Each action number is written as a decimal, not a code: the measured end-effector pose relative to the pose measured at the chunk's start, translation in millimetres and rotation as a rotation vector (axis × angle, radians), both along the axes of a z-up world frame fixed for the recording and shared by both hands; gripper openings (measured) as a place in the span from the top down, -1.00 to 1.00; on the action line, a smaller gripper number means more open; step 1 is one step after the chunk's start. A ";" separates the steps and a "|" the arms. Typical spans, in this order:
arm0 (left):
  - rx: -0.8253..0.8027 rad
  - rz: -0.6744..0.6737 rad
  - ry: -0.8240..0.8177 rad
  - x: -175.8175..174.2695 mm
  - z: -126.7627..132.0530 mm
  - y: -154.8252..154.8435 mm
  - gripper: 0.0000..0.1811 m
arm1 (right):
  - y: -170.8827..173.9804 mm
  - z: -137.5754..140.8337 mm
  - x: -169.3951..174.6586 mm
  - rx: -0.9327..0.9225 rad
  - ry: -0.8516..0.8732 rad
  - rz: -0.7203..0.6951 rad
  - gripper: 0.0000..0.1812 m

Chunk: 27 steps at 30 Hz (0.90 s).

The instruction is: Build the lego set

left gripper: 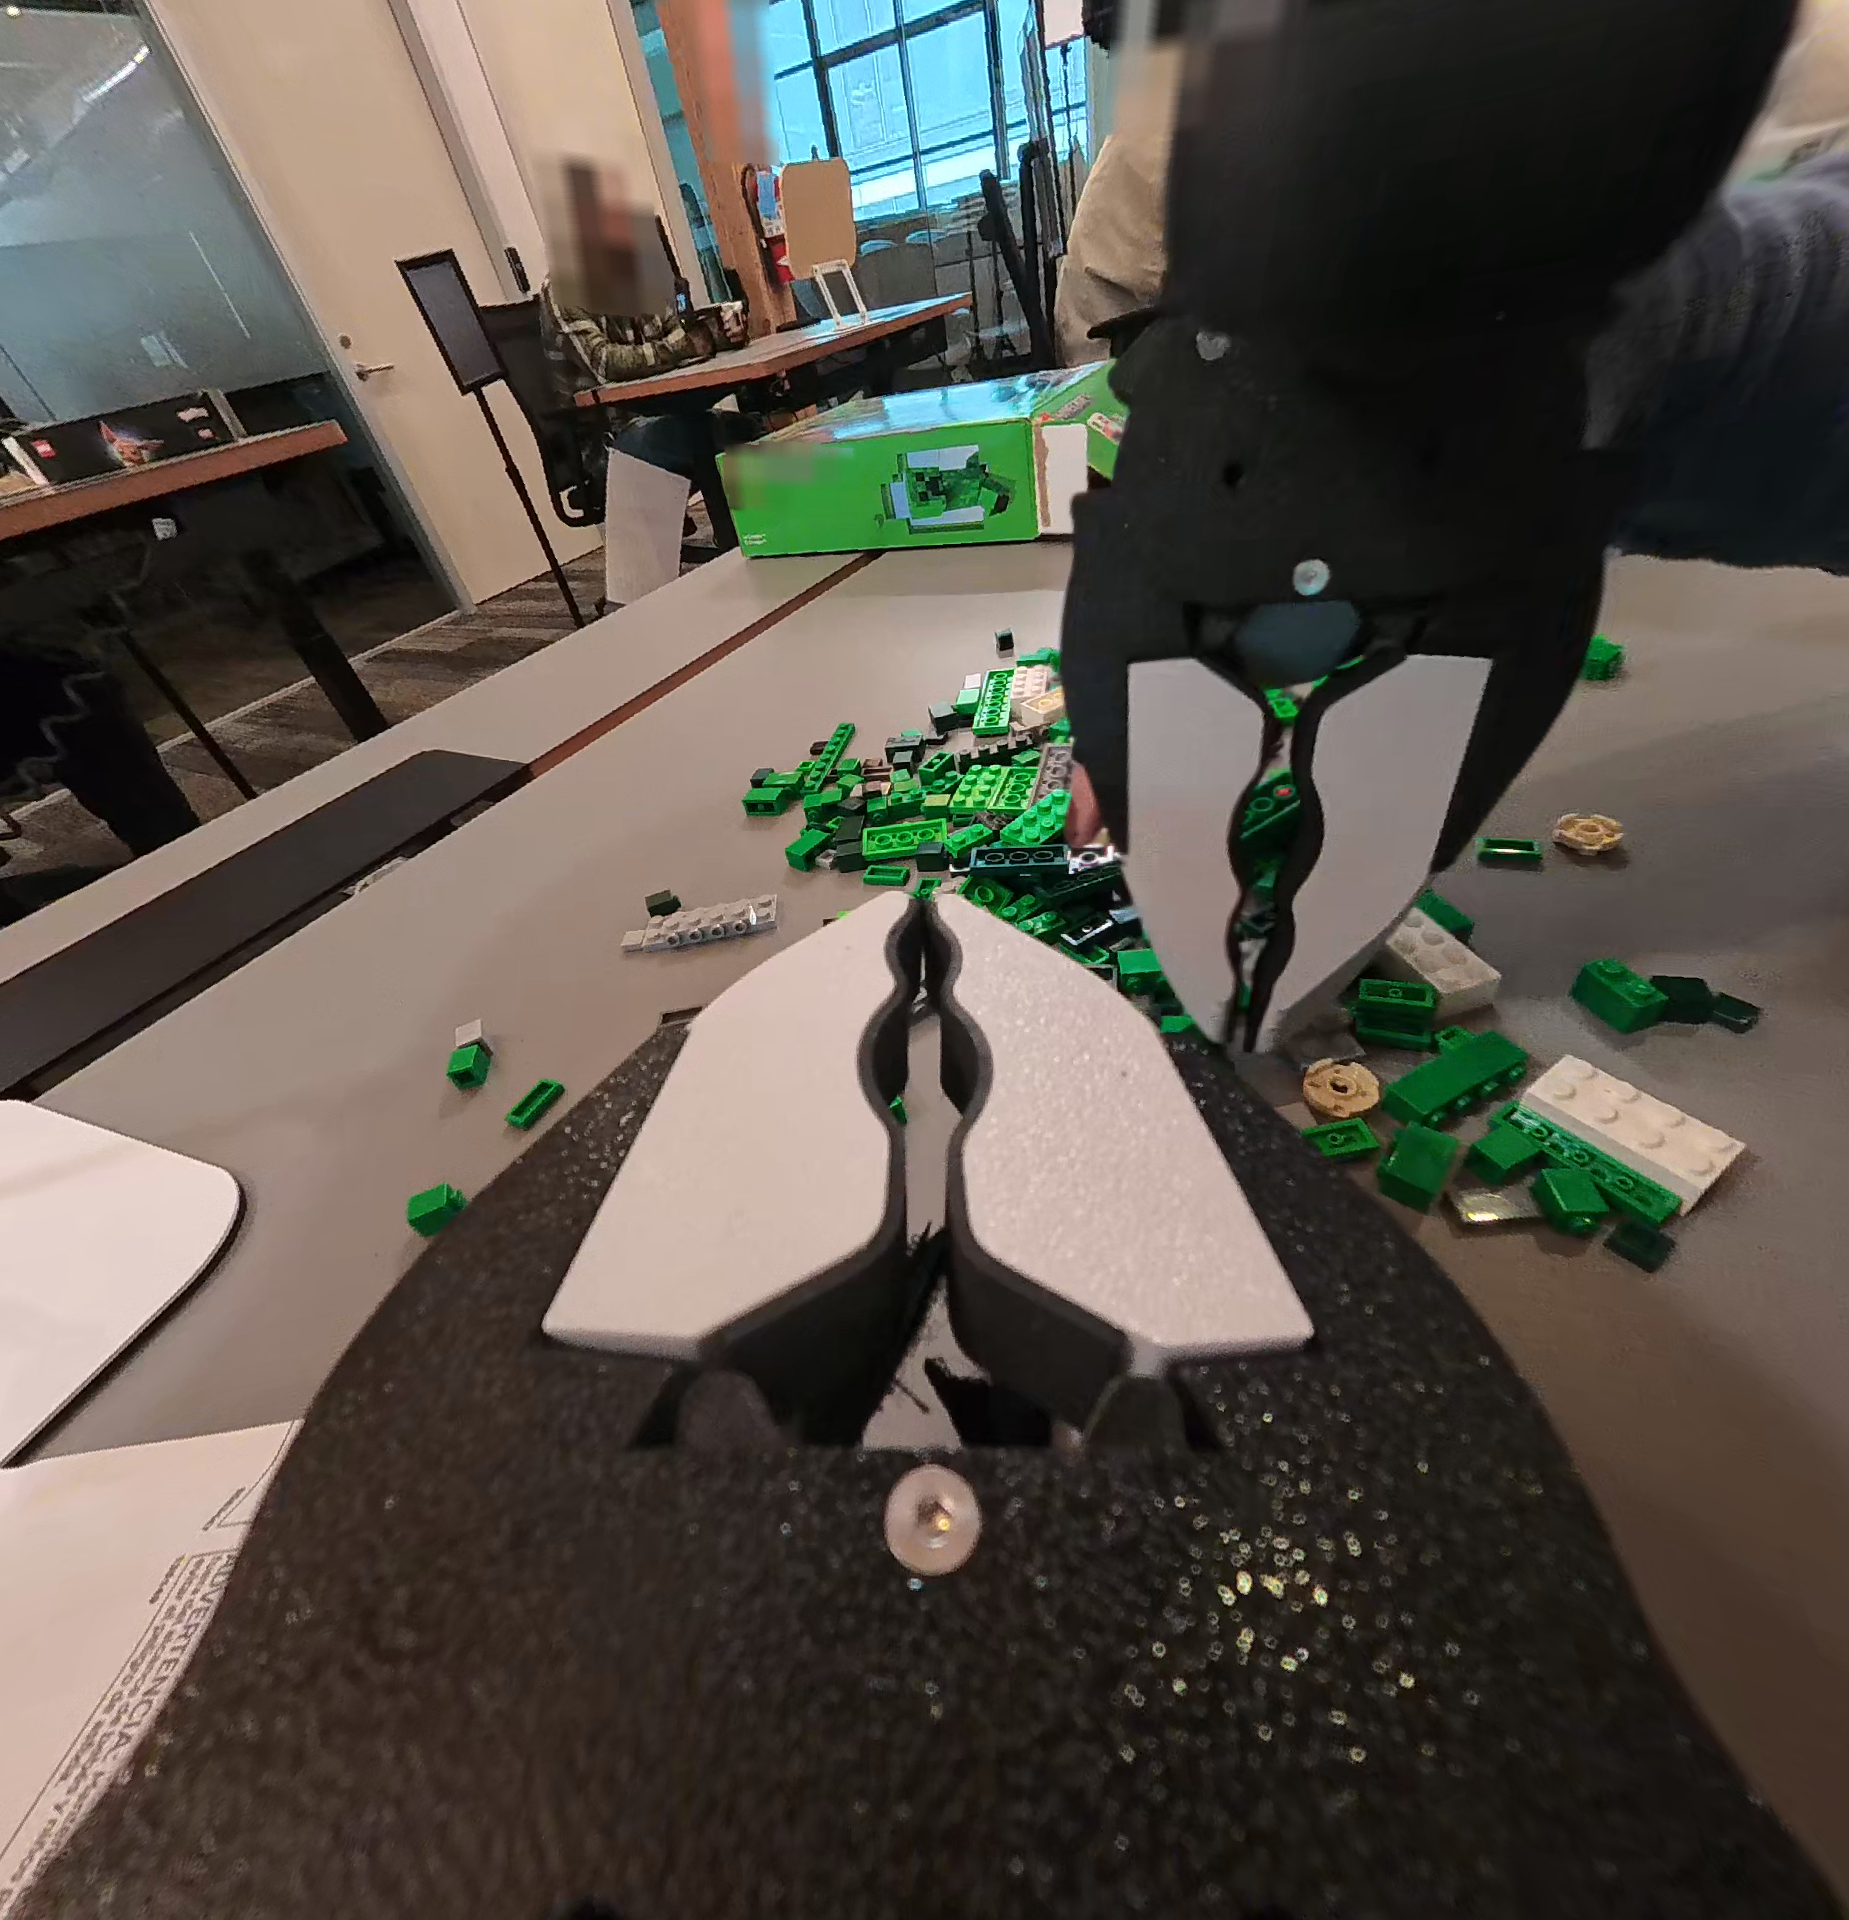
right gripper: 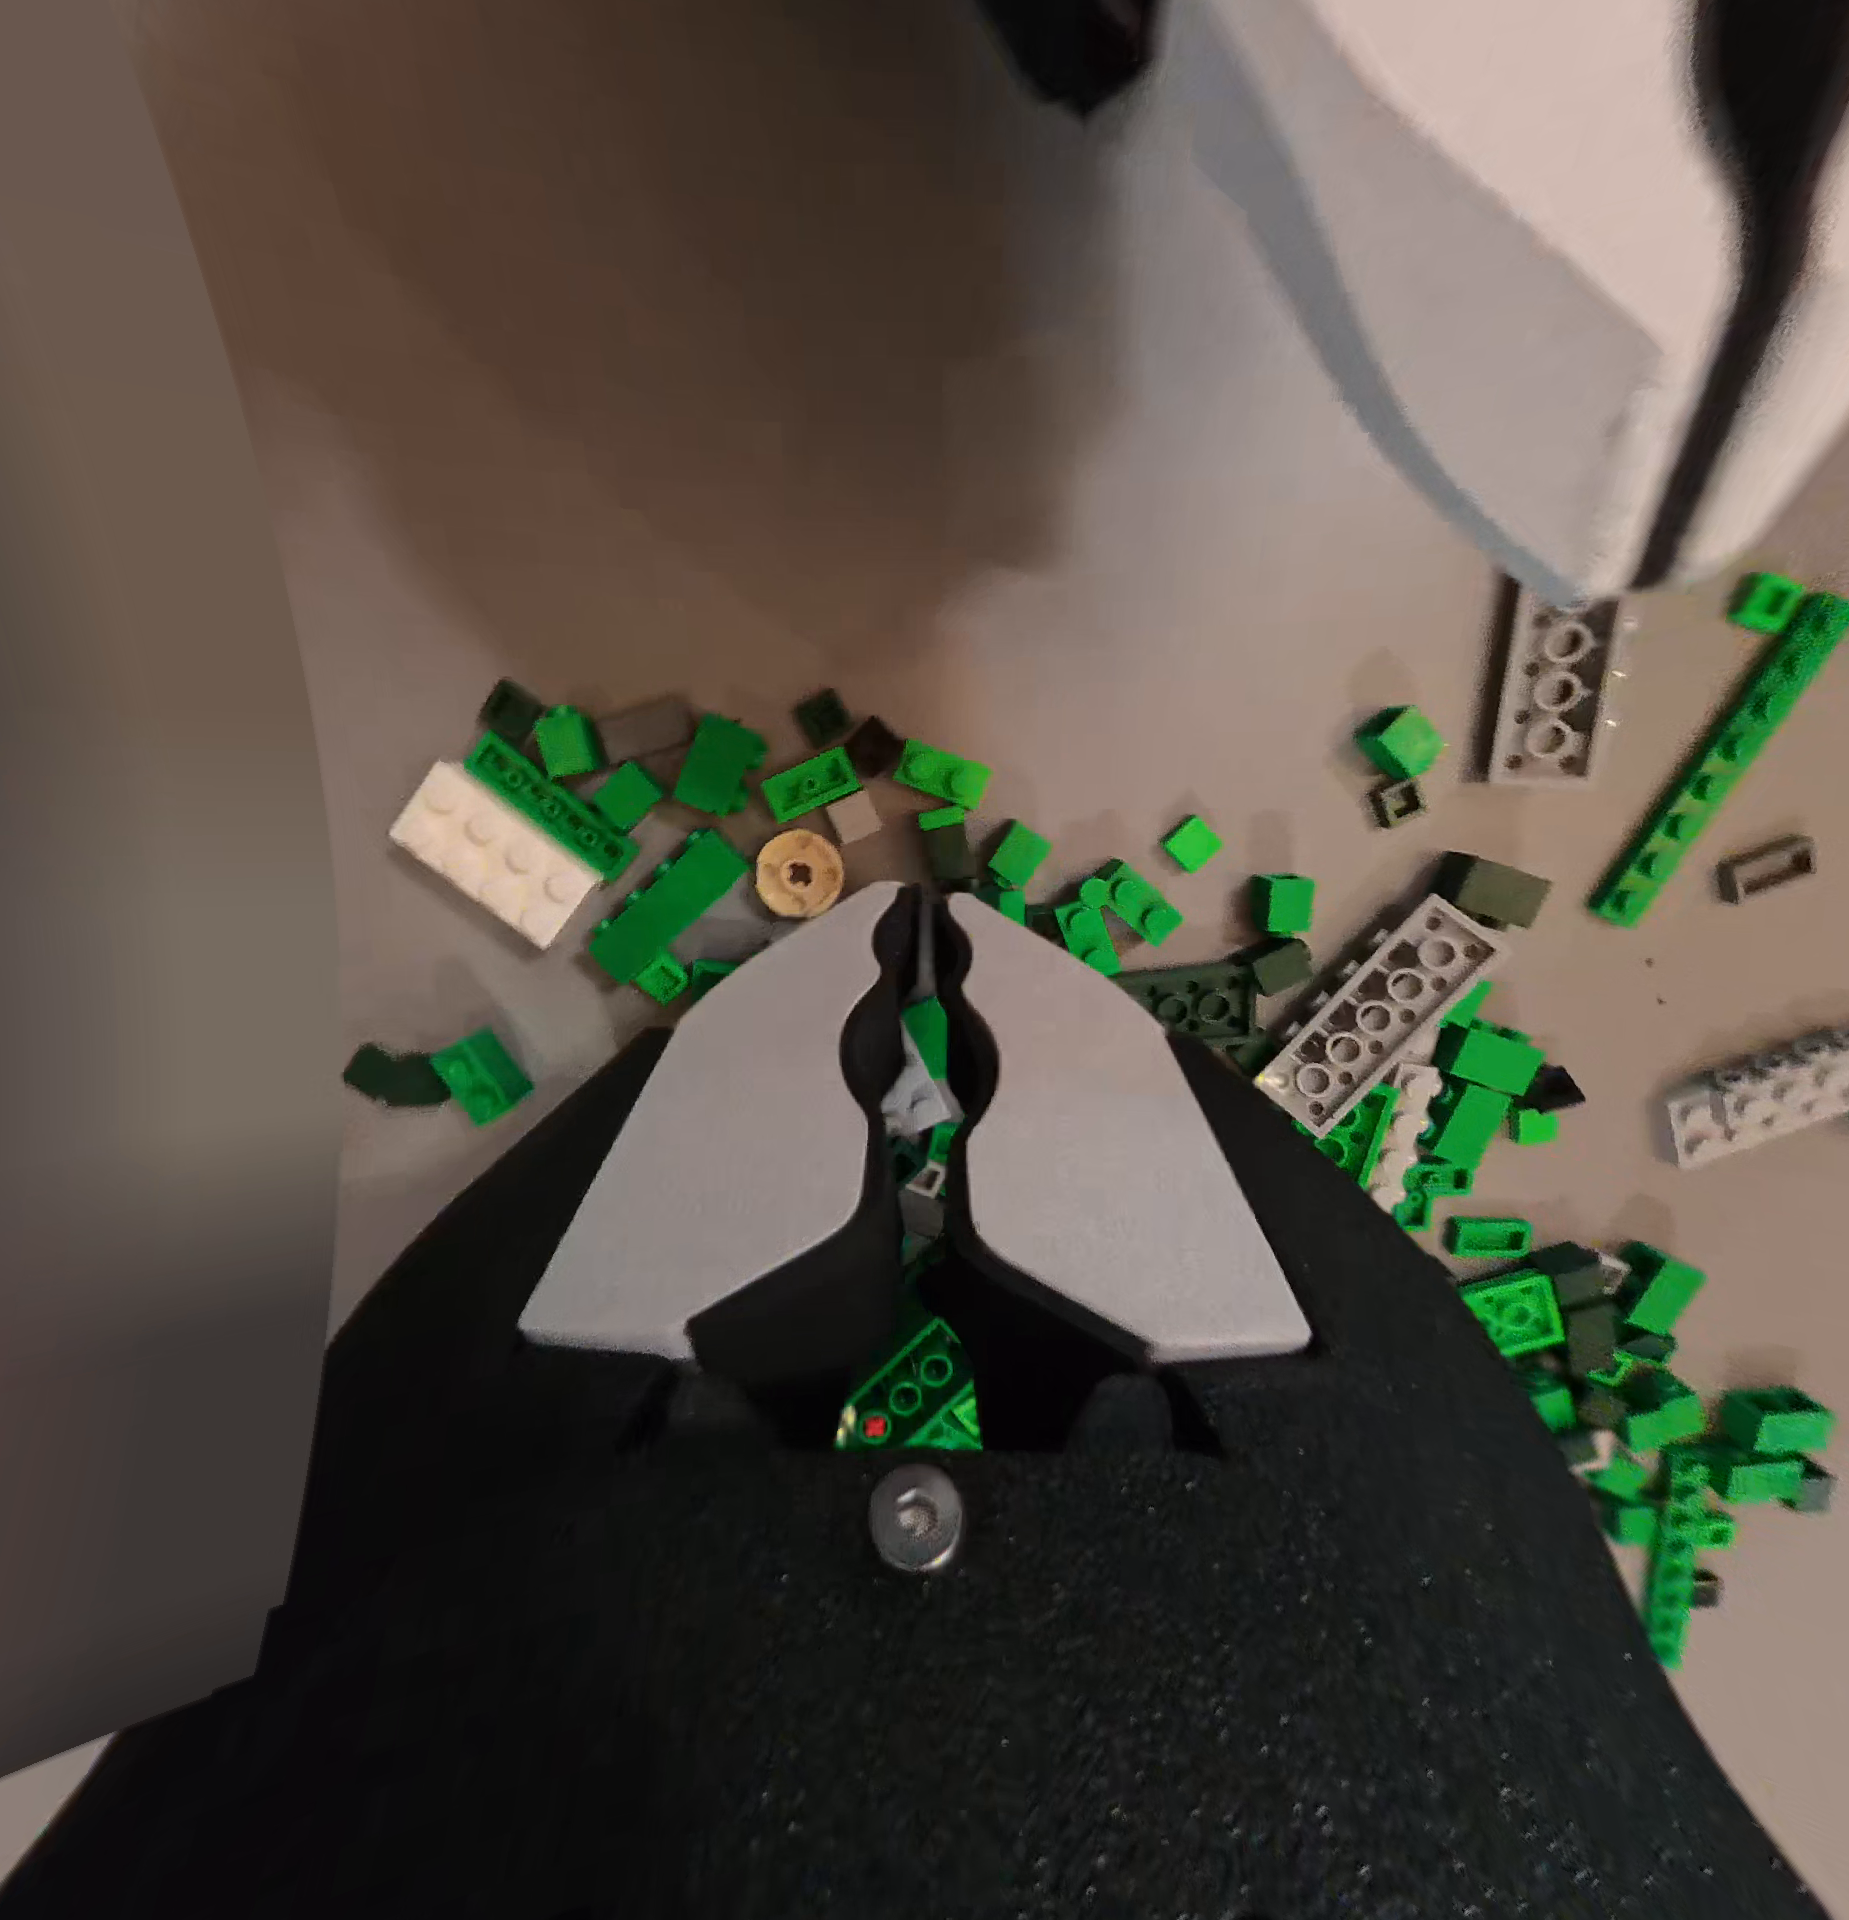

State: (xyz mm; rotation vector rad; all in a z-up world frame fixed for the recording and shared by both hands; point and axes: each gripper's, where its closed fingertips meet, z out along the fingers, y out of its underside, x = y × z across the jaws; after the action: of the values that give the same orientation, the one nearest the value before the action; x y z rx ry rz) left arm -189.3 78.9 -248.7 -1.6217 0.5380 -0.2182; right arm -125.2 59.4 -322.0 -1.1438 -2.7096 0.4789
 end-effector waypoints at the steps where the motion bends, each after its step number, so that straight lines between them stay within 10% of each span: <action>1: 0.000 0.000 0.000 -0.1 0.1 -0.1 1.00 | 0.1 1.2 -1.9 -0.024 0.016 -0.026 0.92; 13: -0.048 -0.147 0.103 21.6 -13.5 -9.6 1.00 | -5.1 -4.5 -7.0 0.044 0.085 0.103 0.80; 21: -0.208 -0.304 0.267 44.6 -45.3 -24.1 0.61 | -5.1 6.2 -10.2 0.065 0.190 0.112 0.91; 27: -0.174 -0.270 0.383 57.2 -50.9 -21.1 0.86 | -4.0 22.2 -8.7 0.100 0.279 0.101 0.91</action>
State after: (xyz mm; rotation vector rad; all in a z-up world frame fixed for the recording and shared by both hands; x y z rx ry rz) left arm -132.1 57.8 -299.5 -1.7676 1.0588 -0.1568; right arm -133.9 55.4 -299.8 -0.8475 -2.5244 0.4717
